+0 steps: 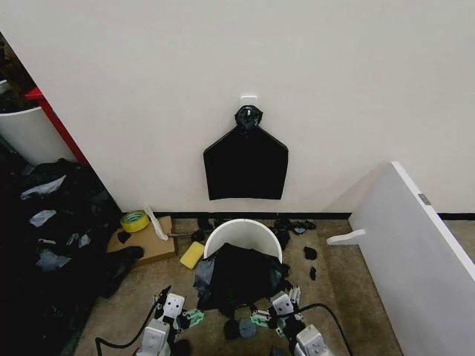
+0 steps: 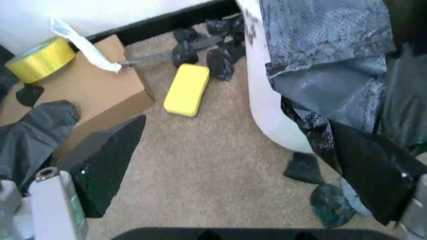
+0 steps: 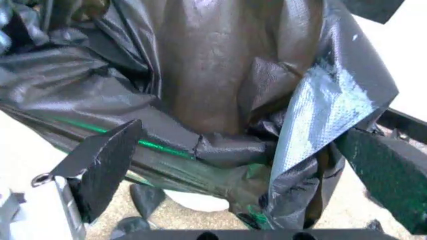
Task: Place the garbage bag over the trash bin.
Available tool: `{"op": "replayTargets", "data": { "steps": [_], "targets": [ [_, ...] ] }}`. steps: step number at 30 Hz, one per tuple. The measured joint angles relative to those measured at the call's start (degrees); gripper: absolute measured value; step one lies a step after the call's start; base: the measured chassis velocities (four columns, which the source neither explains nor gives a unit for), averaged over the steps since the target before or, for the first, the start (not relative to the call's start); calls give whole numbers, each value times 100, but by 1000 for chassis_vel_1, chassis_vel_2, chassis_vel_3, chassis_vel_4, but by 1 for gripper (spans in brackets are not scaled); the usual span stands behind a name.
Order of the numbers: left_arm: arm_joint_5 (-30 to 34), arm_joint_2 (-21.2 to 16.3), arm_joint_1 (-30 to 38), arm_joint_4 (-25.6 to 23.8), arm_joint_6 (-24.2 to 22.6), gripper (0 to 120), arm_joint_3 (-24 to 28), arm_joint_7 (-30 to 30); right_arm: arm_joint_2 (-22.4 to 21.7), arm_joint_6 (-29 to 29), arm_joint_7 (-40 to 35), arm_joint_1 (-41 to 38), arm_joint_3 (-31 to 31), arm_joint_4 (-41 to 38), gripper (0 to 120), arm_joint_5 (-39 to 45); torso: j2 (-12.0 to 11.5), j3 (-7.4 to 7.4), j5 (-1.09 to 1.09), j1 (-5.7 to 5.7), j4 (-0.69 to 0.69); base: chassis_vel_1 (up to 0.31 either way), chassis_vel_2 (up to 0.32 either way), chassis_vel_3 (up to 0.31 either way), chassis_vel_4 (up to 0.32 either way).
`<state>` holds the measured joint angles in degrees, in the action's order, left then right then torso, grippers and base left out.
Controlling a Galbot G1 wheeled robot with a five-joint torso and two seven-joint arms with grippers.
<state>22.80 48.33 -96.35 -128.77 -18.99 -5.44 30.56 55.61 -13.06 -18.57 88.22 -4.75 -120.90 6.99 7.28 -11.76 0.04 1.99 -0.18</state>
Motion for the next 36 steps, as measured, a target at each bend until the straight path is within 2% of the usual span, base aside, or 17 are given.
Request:
{"op": "replayTargets", "data": {
  "steps": [12, 23, 31, 36],
  "targets": [
    [-102, -83, -371, -396, -12, 100, -67, 170, 219, -203, -356, -42, -115, 264, 100, -459, 0, 0, 0, 0, 0, 0, 0, 0, 0],
    [-163, -275, -822, -919, -58, 100, -127, 450, 299, -241, -381, 39, -61, 270, 100, -483, 0, 0, 1, 0, 0, 0, 0, 0, 0],
    [-151, -317, -918, -1079, -128, 100, -145, 579, 306, -242, -374, 40, -26, 269, 100, -458, 0, 0, 0, 0, 0, 0, 0, 0, 0],
    [-78, -299, -877, -1112, 99, 100, -152, 547, 295, -242, -367, 41, 29, 271, 100, -435, 0, 0, 0, 0, 0, 0, 0, 0, 0]
  ]
}}
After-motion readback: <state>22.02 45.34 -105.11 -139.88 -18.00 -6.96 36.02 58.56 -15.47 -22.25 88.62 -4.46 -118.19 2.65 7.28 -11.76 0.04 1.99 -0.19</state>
